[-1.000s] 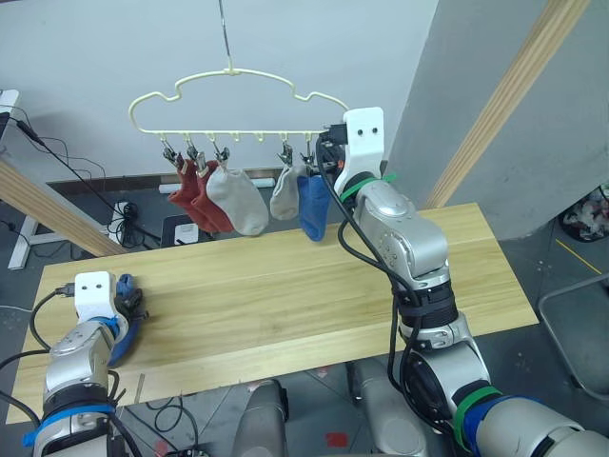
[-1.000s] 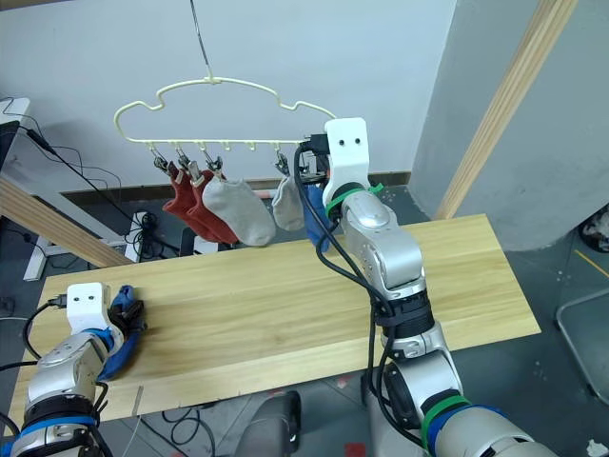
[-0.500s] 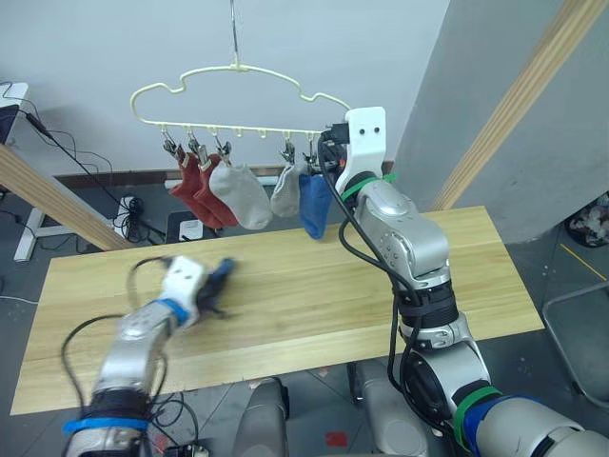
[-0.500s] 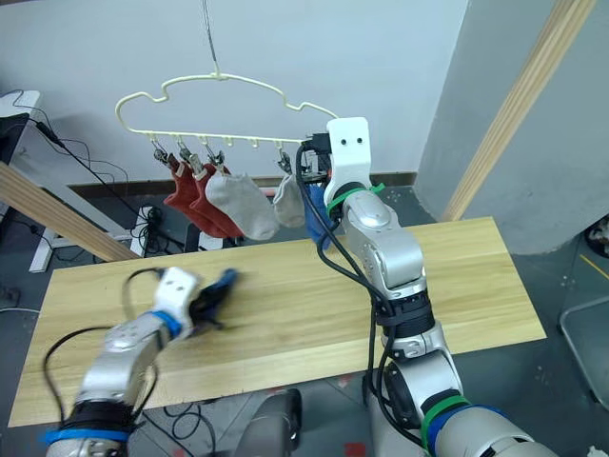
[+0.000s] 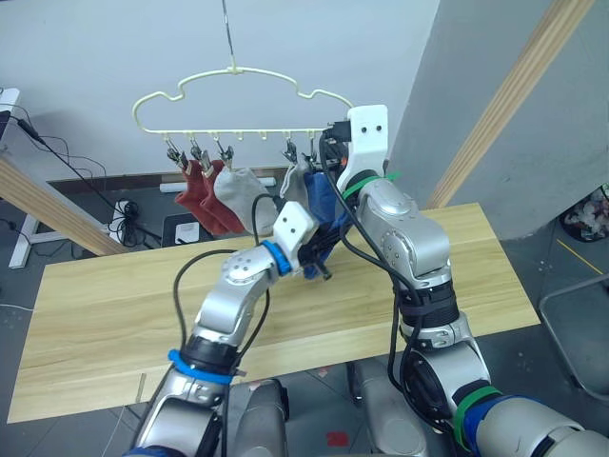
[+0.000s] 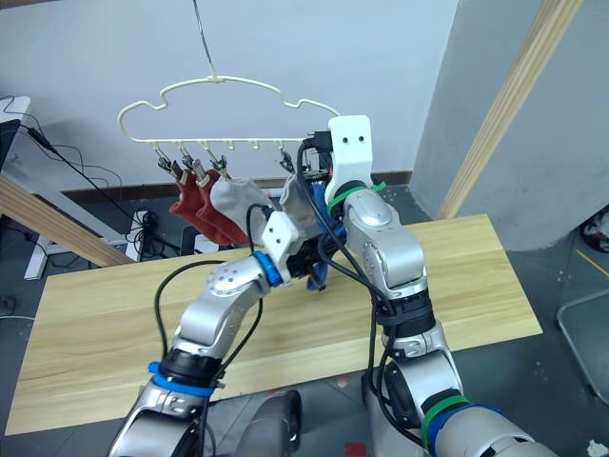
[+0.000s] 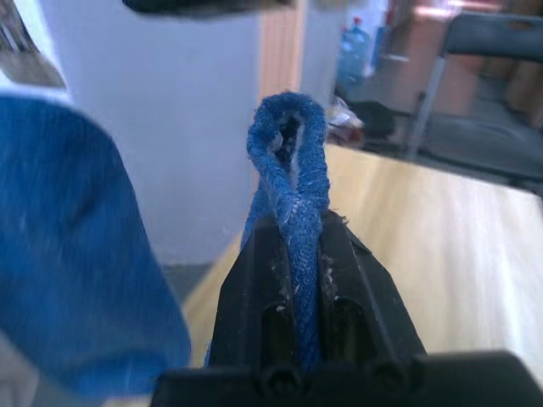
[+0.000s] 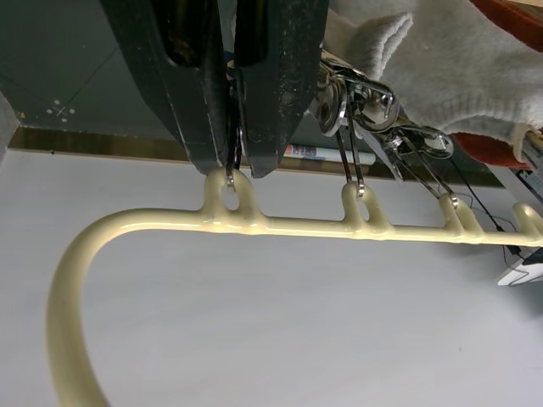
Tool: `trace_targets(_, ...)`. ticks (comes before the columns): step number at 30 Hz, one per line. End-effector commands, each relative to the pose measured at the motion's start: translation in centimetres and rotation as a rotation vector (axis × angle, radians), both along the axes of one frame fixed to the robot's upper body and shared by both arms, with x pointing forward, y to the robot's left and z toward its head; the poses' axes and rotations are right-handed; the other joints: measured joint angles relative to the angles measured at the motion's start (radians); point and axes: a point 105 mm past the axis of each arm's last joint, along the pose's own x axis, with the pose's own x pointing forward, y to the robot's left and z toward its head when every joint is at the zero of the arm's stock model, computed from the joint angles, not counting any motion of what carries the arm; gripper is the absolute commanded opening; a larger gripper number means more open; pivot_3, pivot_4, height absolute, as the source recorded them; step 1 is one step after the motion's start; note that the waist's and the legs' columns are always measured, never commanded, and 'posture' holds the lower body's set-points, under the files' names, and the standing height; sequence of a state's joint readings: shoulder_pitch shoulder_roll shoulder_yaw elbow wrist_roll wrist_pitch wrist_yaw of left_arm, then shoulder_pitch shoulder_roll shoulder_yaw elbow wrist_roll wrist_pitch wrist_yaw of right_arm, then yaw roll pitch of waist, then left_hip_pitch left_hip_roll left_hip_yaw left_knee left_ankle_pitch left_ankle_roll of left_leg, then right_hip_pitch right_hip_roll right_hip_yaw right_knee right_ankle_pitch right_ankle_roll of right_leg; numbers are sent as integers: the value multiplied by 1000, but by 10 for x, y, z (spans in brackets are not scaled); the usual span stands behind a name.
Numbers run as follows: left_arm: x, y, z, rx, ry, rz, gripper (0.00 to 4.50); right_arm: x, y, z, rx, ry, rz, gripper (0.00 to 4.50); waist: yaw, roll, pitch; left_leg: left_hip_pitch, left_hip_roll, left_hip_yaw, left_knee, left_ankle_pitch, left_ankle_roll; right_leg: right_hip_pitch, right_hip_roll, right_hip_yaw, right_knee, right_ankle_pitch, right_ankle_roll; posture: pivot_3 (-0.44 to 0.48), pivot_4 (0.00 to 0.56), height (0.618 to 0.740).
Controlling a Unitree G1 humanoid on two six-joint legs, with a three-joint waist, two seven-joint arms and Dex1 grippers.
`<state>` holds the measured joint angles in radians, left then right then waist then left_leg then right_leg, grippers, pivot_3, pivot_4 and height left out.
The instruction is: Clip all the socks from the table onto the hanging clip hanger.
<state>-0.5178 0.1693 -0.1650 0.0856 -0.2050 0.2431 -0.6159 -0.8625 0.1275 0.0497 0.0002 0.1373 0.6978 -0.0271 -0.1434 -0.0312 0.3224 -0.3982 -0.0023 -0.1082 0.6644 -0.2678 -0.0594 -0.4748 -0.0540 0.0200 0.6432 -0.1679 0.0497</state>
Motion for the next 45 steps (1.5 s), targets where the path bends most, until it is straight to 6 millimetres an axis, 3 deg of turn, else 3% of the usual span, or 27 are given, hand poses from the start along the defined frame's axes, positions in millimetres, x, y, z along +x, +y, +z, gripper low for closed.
trace_targets(1,15,-3,16,-56,-57,107,4,-8,1,20,25,-70,7,0,-2,0,0,0,0,0,0,0,0,0,0,0,0,0,0,-216,303,740)
trace_targets(6,27,0,22,-102,-80,223,4,-8,0,21,25,-73,3,0,-3,0,0,0,0,0,0,0,0,0,0,0,0,0,0,-222,304,740)
trace_targets(22,25,13,22,-141,-94,313,4,-8,-2,22,11,-94,-14,0,-1,0,0,0,0,0,0,0,0,0,0,0,0,0,0,-218,303,740)
trace_targets(35,28,14,40,-185,-129,325,4,-9,0,18,-4,-78,1,0,-2,0,0,0,0,0,0,0,0,0,0,0,0,0,0,-219,305,740)
trace_targets(45,34,17,29,-144,-74,357,4,-8,-1,20,9,-75,-4,0,-2,0,0,0,0,0,0,0,0,0,0,0,0,0,0,-220,310,740)
